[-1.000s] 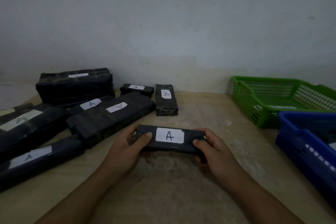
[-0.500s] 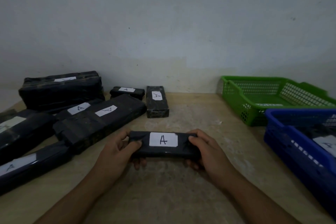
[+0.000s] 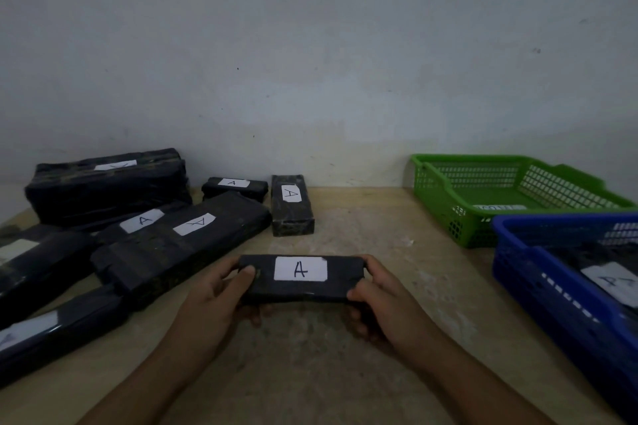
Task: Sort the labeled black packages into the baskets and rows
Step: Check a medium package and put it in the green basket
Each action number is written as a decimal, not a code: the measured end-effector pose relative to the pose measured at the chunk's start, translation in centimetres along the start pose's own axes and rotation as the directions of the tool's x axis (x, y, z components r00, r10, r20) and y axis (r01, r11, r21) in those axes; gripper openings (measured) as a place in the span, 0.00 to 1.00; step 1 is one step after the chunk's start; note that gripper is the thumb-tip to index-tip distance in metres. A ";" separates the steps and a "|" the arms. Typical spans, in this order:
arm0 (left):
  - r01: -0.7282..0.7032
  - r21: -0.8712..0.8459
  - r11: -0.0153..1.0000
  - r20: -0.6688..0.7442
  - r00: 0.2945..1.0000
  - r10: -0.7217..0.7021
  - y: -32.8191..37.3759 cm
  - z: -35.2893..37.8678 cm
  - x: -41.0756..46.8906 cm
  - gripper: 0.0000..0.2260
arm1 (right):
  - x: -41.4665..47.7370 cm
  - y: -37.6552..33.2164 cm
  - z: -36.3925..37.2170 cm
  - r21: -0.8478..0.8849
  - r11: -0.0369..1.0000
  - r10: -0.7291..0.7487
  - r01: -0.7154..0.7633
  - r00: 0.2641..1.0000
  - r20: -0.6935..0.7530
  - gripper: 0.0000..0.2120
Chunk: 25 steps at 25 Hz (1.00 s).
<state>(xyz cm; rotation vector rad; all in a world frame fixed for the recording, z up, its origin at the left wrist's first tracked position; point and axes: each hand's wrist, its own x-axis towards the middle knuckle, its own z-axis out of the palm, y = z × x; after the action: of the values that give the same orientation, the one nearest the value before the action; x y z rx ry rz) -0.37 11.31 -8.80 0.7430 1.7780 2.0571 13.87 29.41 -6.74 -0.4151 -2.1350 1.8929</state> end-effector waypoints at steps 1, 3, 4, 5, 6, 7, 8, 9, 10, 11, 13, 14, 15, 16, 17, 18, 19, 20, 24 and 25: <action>0.020 -0.053 0.998 0.031 0.999 -0.018 0.0 0.1 -0.1 0.11 | 0.1 0.1 0.0 0.051 0.999 0.001 -0.001 1.000 -0.007 0.14; 0.059 -0.142 0.988 0.103 0.994 -0.044 0.0 0.1 -0.1 0.13 | 0.3 0.2 -0.1 0.151 0.989 0.001 0.001 1.000 -0.016 0.14; 0.064 -0.163 0.985 0.132 0.990 -0.042 -0.1 0.0 -0.2 0.16 | 0.4 0.3 -0.1 0.181 0.983 0.001 0.003 1.000 -0.021 0.14; 0.056 -0.161 0.985 0.145 0.989 -0.033 -0.3 -0.2 -0.2 0.19 | 0.4 0.3 -0.2 0.200 0.980 0.000 0.005 1.000 -0.023 0.14; 0.036 -0.132 0.991 0.139 0.990 -0.018 -0.5 -0.4 -0.1 0.22 | 0.4 0.3 -0.1 0.208 0.978 -0.005 0.009 1.000 -0.021 0.14; 0.015 -0.100 0.995 0.129 0.992 -0.002 -0.6 -0.6 0.0 0.22 | 0.4 0.3 -0.1 0.206 0.979 -0.013 0.016 1.000 -0.016 0.13; 0.002 -0.079 0.997 0.111 0.994 0.007 -0.8 -0.9 0.2 0.22 | 0.4 0.4 0.0 0.191 0.981 -0.025 0.025 1.000 0.000 0.13; -0.005 -0.075 0.997 0.091 0.996 0.012 -0.9 -1.0 0.3 0.22 | 0.3 0.4 0.0 0.160 0.986 -0.040 0.036 0.999 0.023 0.14; -0.010 -0.079 0.997 0.071 0.997 0.016 -1.1 -1.1 0.4 0.22 | 0.1 0.5 0.1 0.114 0.992 -0.057 0.052 0.997 0.046 0.16; -0.009 -0.086 0.996 0.056 0.998 0.014 -0.9 -1.0 0.5 0.21 | -0.1 0.5 0.1 0.068 0.995 -0.081 0.077 0.995 0.062 0.17; 0.020 -0.137 0.990 0.051 0.999 -0.014 -0.6 -0.7 0.5 0.15 | -0.2 0.8 0.2 -0.021 0.990 -0.136 0.138 0.988 0.077 0.24; 0.034 -0.176 0.984 0.050 0.998 -0.026 -0.5 -0.6 0.4 0.12 | -0.2 0.9 0.1 -0.066 0.984 -0.161 0.165 0.985 0.067 0.27; 0.048 -0.203 0.978 0.046 0.998 -0.040 -0.4 -0.4 0.3 0.10 | -0.2 1.0 0.0 -0.094 0.979 -0.179 0.182 0.983 0.046 0.27; 0.057 -0.235 0.970 0.056 0.997 -0.045 -0.3 -0.4 0.3 0.10 | -0.3 1.0 0.1 -0.105 0.976 -0.191 0.192 0.981 0.024 0.25; 0.054 -0.258 0.965 0.072 0.997 -0.036 -0.2 -0.4 0.2 0.14 | -0.2 1.1 0.0 -0.112 0.974 -0.197 0.196 0.980 0.003 0.23; 0.041 -0.262 0.964 0.097 0.995 -0.016 -0.2 -0.5 0.2 0.23 | -0.2 1.1 0.0 -0.111 0.975 -0.195 0.192 0.981 -0.013 0.21; 0.027 -0.242 0.970 0.119 0.993 0.002 -0.2 -0.6 0.1 0.32 | -0.1 1.0 0.0 -0.104 0.978 -0.182 0.179 0.983 -0.020 0.19; 0.013 -0.222 0.975 0.126 0.992 0.015 -0.3 -0.6 0.1 0.35 | -0.2 0.9 0.0 -0.090 0.982 -0.168 0.166 0.986 -0.014 0.17; -0.016 -0.187 0.982 0.085 0.996 0.033 0.0 -0.5 -0.2 0.36 | 0.0 0.9 -0.4 -0.124 0.982 -0.141 0.142 0.990 0.019 0.12; -0.041 -0.136 0.990 0.074 0.996 0.051 0.0 -0.5 -0.3 0.34 | 0.1 1.0 -0.5 -0.143 0.979 -0.143 0.144 0.990 0.019 0.11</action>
<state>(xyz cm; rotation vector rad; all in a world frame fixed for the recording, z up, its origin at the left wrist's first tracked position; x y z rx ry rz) -0.44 10.73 -8.85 0.8193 1.5779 2.1232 14.04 30.01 -7.62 -0.2722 -2.2502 1.6732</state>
